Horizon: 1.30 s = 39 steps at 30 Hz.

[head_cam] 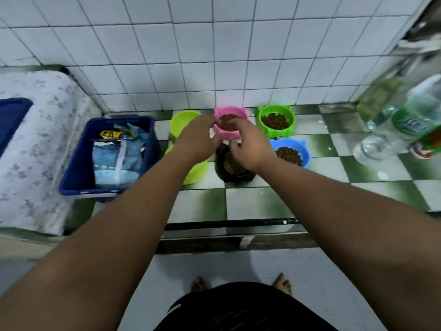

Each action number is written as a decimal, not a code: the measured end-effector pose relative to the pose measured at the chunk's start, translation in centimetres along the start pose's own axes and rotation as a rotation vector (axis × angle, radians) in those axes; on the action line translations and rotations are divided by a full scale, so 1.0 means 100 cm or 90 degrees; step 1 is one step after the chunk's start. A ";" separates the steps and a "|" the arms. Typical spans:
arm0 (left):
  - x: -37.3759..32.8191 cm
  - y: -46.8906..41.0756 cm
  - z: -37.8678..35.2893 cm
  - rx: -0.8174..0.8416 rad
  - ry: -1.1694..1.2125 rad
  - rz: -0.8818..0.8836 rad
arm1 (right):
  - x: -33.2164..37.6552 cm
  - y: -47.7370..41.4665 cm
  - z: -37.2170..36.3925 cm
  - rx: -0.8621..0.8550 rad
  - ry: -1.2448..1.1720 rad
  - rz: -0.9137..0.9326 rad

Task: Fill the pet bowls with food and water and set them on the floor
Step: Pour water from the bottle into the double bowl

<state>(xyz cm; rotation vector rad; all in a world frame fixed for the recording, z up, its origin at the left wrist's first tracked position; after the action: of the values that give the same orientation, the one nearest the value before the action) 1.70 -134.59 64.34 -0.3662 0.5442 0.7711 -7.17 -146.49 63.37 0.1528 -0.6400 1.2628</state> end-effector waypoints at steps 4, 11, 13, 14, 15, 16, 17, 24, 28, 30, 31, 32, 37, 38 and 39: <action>-0.069 -0.017 -0.061 0.049 0.024 -0.059 | -0.078 0.030 0.064 -0.050 0.024 -0.088; -0.201 -0.050 -0.165 0.146 0.130 -0.139 | -0.191 0.092 0.190 -0.181 0.098 -0.206; -0.231 -0.058 -0.189 0.158 0.165 -0.137 | -0.210 0.106 0.224 -0.247 0.083 -0.209; -0.244 -0.062 -0.200 0.165 0.184 -0.130 | -0.218 0.111 0.239 -0.281 0.066 -0.211; -0.255 -0.065 -0.211 0.174 0.203 -0.125 | -0.228 0.115 0.252 -0.316 0.046 -0.221; -0.266 -0.070 -0.221 0.183 0.222 -0.122 | -0.238 0.117 0.265 -0.349 0.017 -0.238; -0.275 -0.074 -0.231 0.194 0.243 -0.120 | -0.249 0.119 0.276 -0.380 -0.019 -0.261; -0.325 -0.118 -0.279 0.194 0.351 -0.071 | -0.299 0.098 0.322 -0.482 -0.161 -0.364; -0.338 -0.135 -0.295 0.192 0.384 -0.016 | -0.302 0.073 0.317 -0.457 -0.253 -0.365; -0.341 -0.138 -0.304 0.199 0.409 -0.002 | -0.304 0.067 0.312 -0.469 -0.284 -0.377; -0.341 -0.139 -0.308 0.194 0.423 -0.002 | -0.306 0.067 0.310 -0.483 -0.294 -0.389; -0.342 -0.140 -0.310 0.186 0.440 -0.001 | -0.309 0.067 0.309 -0.495 -0.304 -0.399; -0.340 -0.143 -0.315 0.174 0.461 -0.010 | -0.317 0.068 0.308 -0.492 -0.319 -0.388; -0.339 -0.143 -0.315 0.174 0.459 -0.007 | -0.317 0.068 0.309 -0.481 -0.315 -0.378; -0.339 -0.143 -0.314 0.172 0.454 -0.007 | -0.317 0.068 0.309 -0.471 -0.313 -0.362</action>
<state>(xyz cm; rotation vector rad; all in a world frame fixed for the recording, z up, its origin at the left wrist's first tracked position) -18.00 -178.57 60.60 -0.3881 1.3009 0.5310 -29.61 -184.62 70.44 0.0197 -1.3388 0.3806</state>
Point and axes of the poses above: each hand's wrist, its own y-axis away from the middle knuckle, its own z-axis out of the back of the hand, x = y × z, the point moved 6 cm from there along -y, towards the middle knuckle, and after that the axes turned 5 degrees about y, right-handed, at the moved point
